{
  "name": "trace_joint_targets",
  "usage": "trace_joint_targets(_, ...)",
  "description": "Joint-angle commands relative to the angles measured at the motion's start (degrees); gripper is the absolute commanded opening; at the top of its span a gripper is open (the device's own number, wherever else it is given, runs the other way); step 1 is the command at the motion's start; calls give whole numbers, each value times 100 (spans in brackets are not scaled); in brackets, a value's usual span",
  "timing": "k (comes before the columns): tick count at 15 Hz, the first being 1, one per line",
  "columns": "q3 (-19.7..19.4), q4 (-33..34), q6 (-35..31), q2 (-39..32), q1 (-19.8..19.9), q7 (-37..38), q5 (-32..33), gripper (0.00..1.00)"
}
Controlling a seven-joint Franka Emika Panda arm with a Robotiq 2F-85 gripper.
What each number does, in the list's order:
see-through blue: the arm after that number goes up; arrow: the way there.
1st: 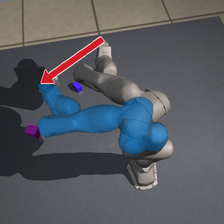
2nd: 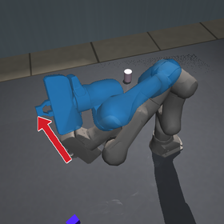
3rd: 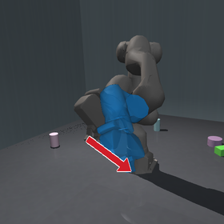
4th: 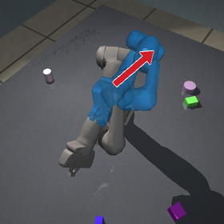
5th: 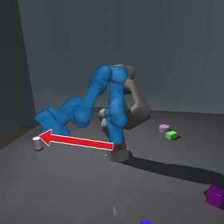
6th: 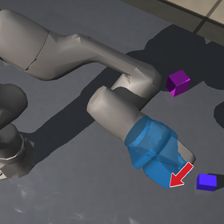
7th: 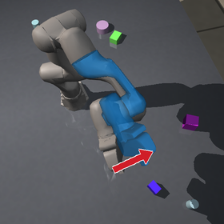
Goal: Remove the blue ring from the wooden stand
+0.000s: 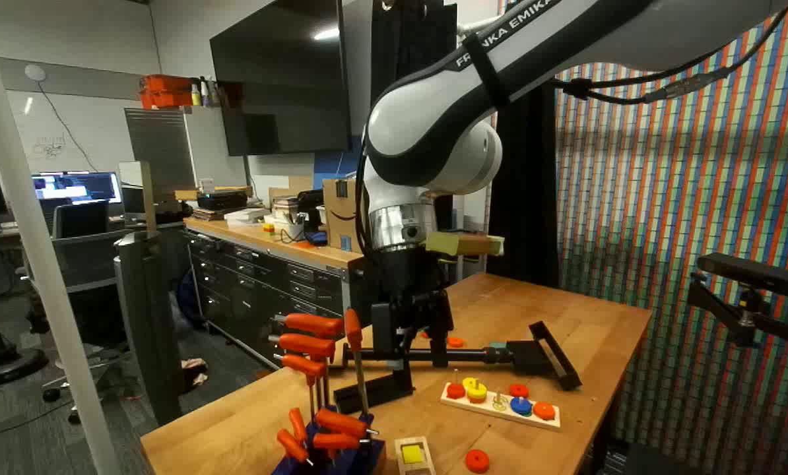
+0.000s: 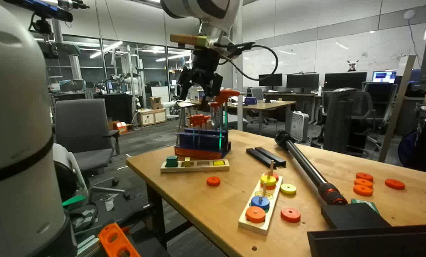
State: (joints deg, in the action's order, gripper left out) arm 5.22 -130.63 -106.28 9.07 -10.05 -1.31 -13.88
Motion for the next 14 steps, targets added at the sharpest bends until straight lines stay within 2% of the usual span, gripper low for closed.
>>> trace_joint_targets(1, 75, 24, 11, 2, 79, -9, -9, 100)
trace_joint_targets(9, 77, 57, 43, 1, 84, 14, 18, 100)
trace_joint_targets(14, 95, -147, 301, 158, 142, 61, 628, 100)
